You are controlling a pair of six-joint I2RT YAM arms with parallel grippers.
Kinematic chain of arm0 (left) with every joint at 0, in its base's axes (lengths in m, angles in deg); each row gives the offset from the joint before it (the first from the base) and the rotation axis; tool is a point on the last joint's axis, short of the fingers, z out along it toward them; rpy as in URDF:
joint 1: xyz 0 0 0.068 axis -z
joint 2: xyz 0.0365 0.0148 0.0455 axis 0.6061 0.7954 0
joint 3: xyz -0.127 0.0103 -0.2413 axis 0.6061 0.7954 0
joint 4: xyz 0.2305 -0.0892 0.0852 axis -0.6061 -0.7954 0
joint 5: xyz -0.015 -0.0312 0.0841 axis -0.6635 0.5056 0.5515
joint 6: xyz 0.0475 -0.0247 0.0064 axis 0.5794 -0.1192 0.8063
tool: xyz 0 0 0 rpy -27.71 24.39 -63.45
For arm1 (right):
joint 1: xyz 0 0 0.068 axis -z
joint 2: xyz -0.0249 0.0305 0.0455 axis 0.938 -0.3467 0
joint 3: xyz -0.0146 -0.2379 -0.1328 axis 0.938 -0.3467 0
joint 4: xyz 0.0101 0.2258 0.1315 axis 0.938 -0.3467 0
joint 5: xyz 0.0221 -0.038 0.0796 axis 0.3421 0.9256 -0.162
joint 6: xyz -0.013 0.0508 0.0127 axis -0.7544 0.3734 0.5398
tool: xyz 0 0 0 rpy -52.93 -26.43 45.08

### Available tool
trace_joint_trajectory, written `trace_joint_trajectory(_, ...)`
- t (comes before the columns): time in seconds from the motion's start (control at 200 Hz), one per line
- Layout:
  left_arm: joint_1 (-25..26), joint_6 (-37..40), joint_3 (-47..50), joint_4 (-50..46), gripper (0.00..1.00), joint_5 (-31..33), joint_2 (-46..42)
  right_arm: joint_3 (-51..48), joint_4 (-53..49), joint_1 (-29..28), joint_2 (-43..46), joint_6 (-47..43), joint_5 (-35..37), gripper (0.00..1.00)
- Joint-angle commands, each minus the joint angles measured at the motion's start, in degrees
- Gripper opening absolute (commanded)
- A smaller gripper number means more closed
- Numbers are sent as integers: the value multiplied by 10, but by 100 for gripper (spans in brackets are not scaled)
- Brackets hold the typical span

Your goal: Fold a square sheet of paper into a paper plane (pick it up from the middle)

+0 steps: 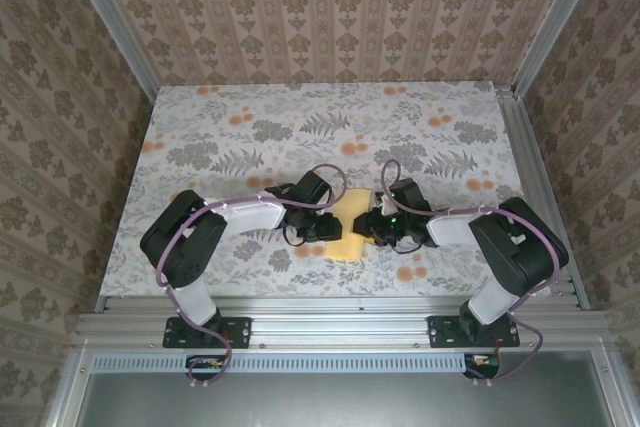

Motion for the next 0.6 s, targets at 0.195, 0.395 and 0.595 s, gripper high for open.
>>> trace_joint_trajectory(0.195, 3, 13, -7, 3, 35, -17, 12, 13, 24, -17, -17, 19, -10, 30)
trace_joint_trajectory(0.395, -5, 15, -9, -18, 38, -12, -30, 15, 4, -13, -2, 10, -4, 12)
trace_joint_trajectory(0.595, -37, 16, -2, -45, 48, -12, -111, 20, -20, -3, 46, 3, -14, 5)
